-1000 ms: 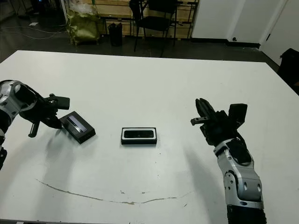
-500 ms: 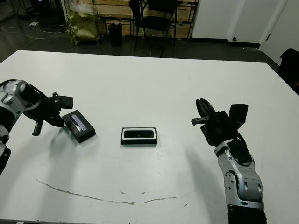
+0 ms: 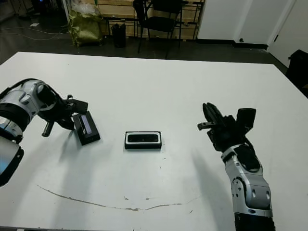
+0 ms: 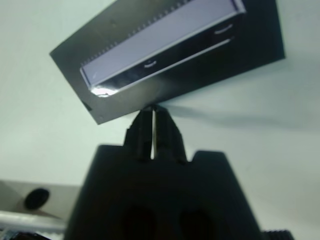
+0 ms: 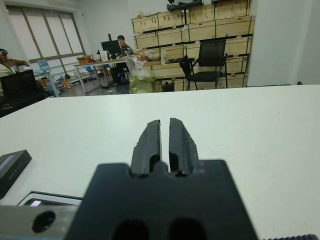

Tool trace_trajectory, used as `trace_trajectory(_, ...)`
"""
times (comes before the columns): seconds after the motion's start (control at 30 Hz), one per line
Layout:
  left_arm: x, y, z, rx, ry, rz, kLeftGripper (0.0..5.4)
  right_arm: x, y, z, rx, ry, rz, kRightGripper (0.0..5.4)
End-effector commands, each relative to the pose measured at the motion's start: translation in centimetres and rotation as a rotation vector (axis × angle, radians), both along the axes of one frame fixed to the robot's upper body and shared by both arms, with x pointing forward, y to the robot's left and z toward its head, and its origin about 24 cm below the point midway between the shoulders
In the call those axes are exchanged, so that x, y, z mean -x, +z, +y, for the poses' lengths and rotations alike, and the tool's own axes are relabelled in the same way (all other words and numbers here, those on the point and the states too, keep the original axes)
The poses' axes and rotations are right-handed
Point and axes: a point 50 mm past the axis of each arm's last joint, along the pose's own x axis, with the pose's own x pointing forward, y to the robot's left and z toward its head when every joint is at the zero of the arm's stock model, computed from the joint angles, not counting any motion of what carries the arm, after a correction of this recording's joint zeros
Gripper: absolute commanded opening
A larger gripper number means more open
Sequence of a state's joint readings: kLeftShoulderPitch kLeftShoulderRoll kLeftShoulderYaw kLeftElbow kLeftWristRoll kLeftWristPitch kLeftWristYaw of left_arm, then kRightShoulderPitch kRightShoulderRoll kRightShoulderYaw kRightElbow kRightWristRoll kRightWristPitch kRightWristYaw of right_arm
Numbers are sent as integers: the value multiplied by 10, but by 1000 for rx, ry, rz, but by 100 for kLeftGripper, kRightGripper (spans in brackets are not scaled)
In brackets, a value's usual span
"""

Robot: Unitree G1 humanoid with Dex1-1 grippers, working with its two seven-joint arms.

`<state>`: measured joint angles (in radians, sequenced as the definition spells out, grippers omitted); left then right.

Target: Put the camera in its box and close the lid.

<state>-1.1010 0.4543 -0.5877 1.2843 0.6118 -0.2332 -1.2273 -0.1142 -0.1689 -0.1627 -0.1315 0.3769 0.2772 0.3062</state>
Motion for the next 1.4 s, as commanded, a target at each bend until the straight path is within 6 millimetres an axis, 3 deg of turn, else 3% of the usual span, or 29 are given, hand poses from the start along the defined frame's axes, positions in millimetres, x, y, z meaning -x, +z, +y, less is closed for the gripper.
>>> trace_trajectory(0.03, 1, -8, -5, -25, -39, 10, 1, 1, -4, -5, 26, -14, 37, 0)
trace_trajectory(0.8, -9, 0, -37, -89, -197, -38, 1, 1, 1, -3, 21, 0, 21, 0)
trace_trajectory(1.4, -12, -5, -66, -106, -311, -79, 1, 2, -1, -4, 19, 4, 25, 0)
